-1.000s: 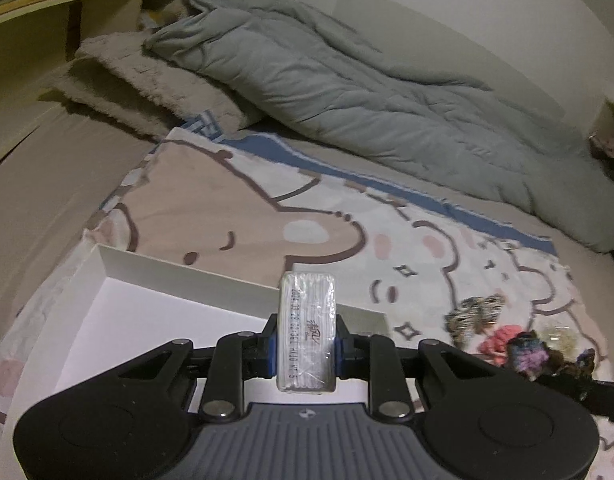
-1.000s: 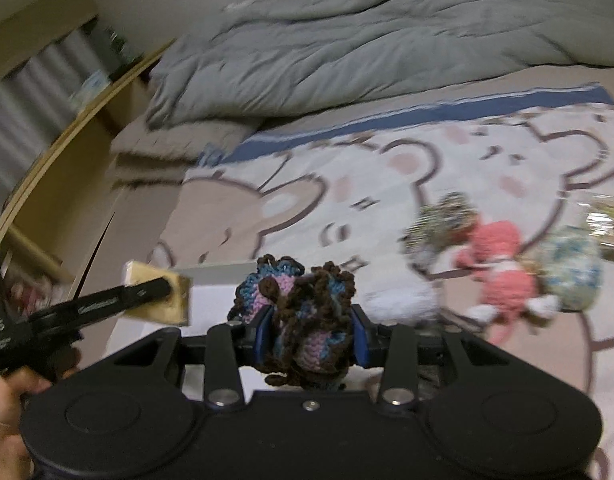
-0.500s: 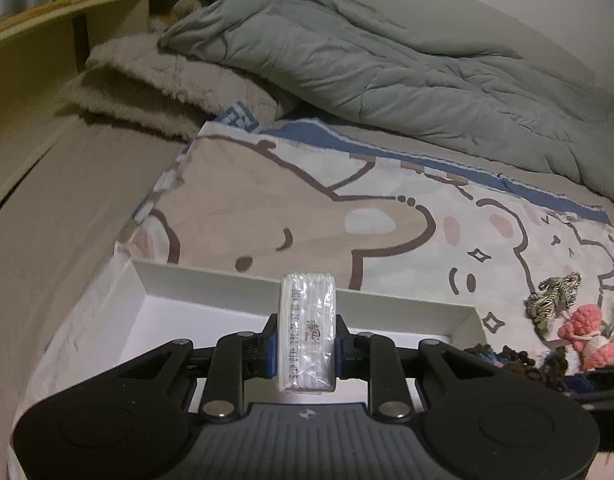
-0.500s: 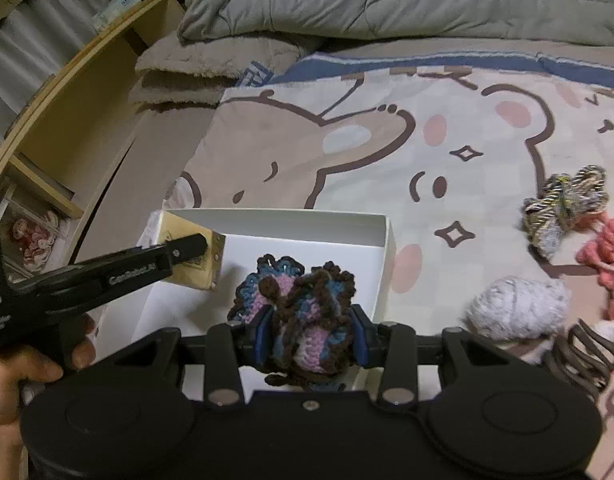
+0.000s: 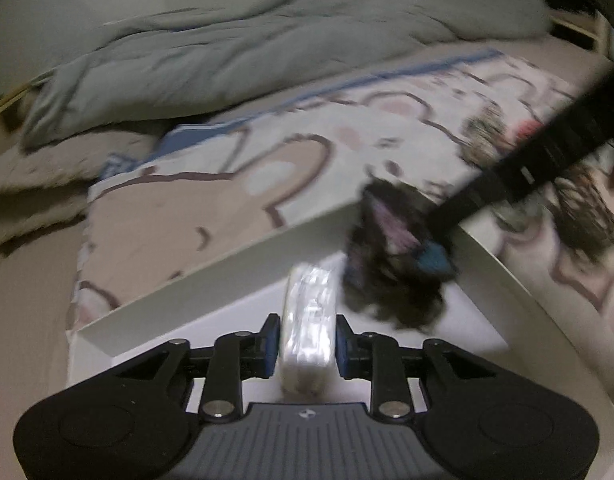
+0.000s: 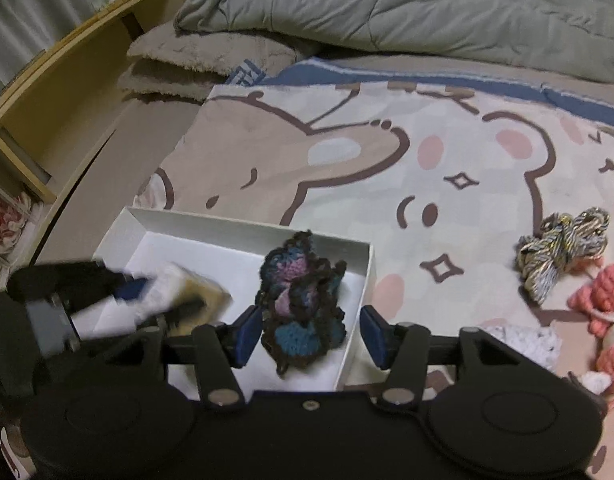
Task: Organize objects
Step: 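Carry both items to the white box and release them inside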
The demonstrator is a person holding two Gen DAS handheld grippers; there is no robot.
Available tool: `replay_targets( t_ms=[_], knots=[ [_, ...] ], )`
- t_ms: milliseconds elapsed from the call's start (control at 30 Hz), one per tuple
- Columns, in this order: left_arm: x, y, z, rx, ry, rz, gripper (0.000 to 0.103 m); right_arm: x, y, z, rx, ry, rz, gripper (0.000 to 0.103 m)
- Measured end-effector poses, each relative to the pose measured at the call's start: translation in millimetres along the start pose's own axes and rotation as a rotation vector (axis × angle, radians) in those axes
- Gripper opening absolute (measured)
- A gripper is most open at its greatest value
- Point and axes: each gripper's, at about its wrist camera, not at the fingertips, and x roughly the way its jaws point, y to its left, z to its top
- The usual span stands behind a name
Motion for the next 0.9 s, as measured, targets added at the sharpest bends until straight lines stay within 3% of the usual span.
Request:
replay_targets(
  t_ms=[133, 333, 467, 533, 600, 767, 900],
  knots=[
    [-10, -9, -11, 0.074, 0.006, -0.082, 0.056, -9, -2, 1, 0.015, -0.015, 0.002, 0.055],
    [-18, -17, -20, 0.089, 0.036, -0.184, 0.057, -20, -5, 0, 0.036, -0.032, 0.004, 0.053],
    [-13, -19, -17, 0.057, 0.082, -0.143, 0.061, -25, -8, -1, 0.056, -0.037, 0.010, 0.052],
    [-8, -20, -16, 0.041, 0.127, -0.127, 0.070, -26, -8, -2, 0.061, -0.037, 0.013, 0.052],
    [-1, -21, -16, 0.037, 0.174, -0.129, 0.073, -28, -8, -3, 0.062, -0.035, 0.014, 0.052],
    [12, -18, -17, 0.031, 0.224, -0.077, 0.073, -28, -9, -4, 0.054, -0.027, 0.014, 0.052],
    [19, -1, -17, -0.045, 0.241, -0.017, 0.075, -28, -11, -4, 0.052, -0.023, 0.006, 0.051]
  ],
)
